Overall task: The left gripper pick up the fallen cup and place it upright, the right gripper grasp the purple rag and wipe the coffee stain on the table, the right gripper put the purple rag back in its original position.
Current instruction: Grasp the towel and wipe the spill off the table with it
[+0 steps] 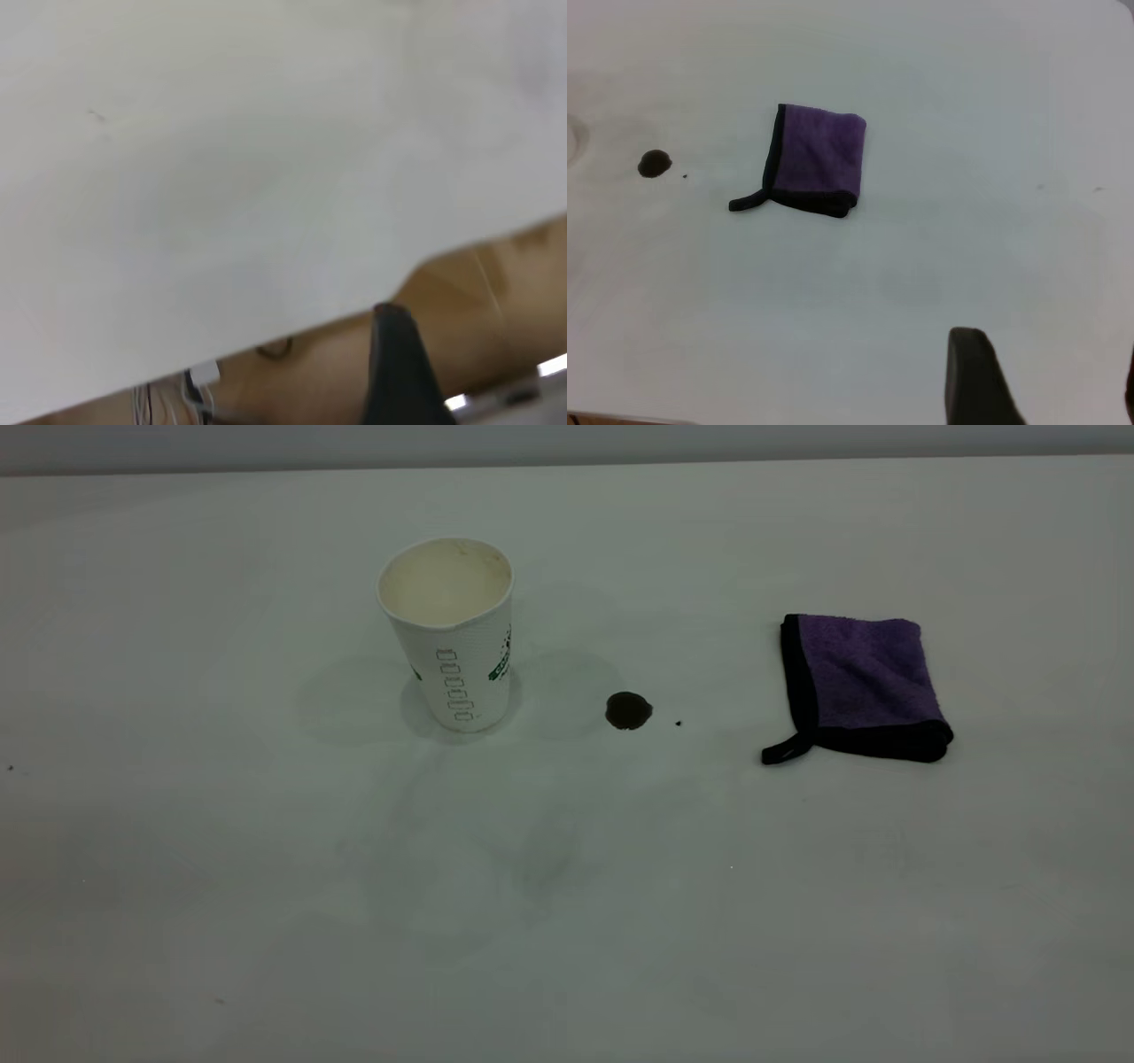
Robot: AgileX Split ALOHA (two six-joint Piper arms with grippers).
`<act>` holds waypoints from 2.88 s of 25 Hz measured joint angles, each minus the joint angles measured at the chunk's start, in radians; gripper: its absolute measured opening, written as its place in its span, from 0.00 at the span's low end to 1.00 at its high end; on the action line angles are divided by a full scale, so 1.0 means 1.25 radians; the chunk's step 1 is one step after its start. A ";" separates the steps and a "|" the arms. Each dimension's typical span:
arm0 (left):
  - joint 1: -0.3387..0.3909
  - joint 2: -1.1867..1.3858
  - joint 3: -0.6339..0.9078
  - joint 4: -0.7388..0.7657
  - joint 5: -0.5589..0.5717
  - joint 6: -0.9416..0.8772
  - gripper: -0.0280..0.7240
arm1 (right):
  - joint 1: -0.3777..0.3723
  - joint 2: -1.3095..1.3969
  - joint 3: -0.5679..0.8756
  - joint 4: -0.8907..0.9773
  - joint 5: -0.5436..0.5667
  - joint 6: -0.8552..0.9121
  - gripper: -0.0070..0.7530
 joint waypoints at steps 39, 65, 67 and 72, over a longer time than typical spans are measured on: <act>0.102 -0.159 0.000 0.000 0.013 0.000 0.73 | 0.000 1.293 -0.261 0.514 -0.493 -0.666 0.73; 0.102 -0.159 0.000 0.000 0.013 0.000 0.73 | 0.071 1.933 -0.776 0.105 -0.540 -0.318 0.73; 0.102 -0.159 0.000 0.000 0.013 0.000 0.73 | 0.071 1.964 -0.799 0.093 -0.538 -0.315 0.72; 0.102 -0.159 0.000 0.000 0.013 0.000 0.73 | 0.071 1.999 -0.825 0.071 -0.527 -0.317 0.45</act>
